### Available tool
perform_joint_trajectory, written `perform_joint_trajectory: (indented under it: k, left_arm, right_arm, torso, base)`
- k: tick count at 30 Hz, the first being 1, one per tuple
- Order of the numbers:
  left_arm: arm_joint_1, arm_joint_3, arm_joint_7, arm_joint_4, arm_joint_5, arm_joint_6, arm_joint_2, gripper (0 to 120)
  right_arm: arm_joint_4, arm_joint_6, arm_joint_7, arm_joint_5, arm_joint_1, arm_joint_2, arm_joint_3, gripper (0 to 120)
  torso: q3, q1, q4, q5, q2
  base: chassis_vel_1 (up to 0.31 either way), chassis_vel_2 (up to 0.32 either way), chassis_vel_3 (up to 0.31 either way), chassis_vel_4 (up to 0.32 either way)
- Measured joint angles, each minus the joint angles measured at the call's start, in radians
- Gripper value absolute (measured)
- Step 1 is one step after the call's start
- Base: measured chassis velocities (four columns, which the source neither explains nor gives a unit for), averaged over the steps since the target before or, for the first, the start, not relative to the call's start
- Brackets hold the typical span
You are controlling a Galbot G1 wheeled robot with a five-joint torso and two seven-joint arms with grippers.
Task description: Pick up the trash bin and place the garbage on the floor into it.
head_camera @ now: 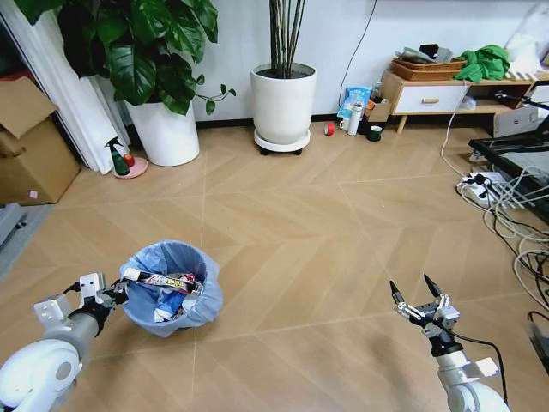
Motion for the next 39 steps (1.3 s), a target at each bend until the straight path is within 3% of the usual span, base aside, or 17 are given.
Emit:
perform_joint_trajectory:
  k: [39]
  left_arm:
    - [0.0,-0.002,-0.002,-0.01,-0.008,0.0,-0.001,0]
  right_arm:
    - [0.013,0.013,-0.016,-0.014,-0.017,0.005,0.025,100]
  torso:
    - [0.0,0.0,-0.0002,0.0001,0.0]
  base:
    - [0.12,-0.106,-0.12,0.101]
